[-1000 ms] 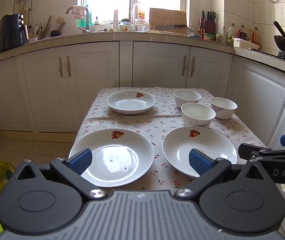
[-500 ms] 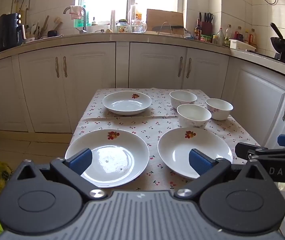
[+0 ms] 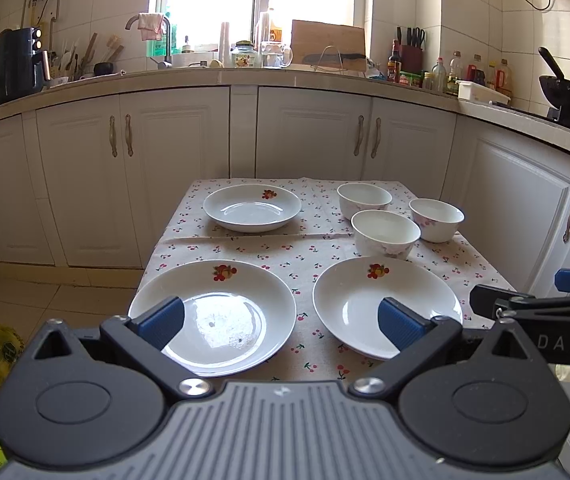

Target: Organize plates and bowls

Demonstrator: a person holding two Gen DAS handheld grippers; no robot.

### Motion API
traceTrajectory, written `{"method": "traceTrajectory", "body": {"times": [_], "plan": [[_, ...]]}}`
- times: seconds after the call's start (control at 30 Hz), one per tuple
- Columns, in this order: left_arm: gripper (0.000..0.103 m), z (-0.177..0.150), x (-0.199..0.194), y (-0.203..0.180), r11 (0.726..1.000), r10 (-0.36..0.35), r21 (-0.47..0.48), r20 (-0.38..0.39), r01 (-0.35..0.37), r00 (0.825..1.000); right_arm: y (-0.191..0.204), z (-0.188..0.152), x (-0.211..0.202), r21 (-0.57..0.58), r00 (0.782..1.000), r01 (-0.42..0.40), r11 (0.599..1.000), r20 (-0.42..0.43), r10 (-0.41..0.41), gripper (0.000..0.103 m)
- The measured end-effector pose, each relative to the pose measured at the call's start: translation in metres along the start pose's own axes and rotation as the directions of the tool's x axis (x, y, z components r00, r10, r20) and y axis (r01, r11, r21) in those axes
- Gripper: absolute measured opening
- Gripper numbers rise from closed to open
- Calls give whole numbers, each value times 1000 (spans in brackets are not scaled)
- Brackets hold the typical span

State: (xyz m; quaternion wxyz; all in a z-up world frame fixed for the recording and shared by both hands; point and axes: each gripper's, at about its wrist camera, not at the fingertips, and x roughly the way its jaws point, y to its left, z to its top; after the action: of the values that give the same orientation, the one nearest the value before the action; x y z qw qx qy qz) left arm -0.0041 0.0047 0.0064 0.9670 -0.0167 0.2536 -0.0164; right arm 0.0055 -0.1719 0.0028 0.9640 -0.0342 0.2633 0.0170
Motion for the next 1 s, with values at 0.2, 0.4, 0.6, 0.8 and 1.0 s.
{"method": "traceTrajectory", "body": {"times": [0.2,0.4,0.6,0.8,1.0], "plan": [[102,0,0,0,1000,-1,-1,0,1,1000,0,0,0,0,1000,0,1000,0,0,103],[102,0,0,0,1000,-3,-1,3,3,1000,-1,0,0,0,1000,1,1000,3,-1,103],[102,0,0,-1,1000,-3,-1,4,3,1000,-1,0,-1,-1,1000,3,1000,4,-3,103],[102,0,0,0,1000,-4,-1,5,4,1000,-1,0,-2,-1,1000,5,1000,5,-5,103],[102,0,0,1,1000,-6,-2,6,6,1000,-1,1,-3,-3,1000,10,1000,9,-10,103]]}}
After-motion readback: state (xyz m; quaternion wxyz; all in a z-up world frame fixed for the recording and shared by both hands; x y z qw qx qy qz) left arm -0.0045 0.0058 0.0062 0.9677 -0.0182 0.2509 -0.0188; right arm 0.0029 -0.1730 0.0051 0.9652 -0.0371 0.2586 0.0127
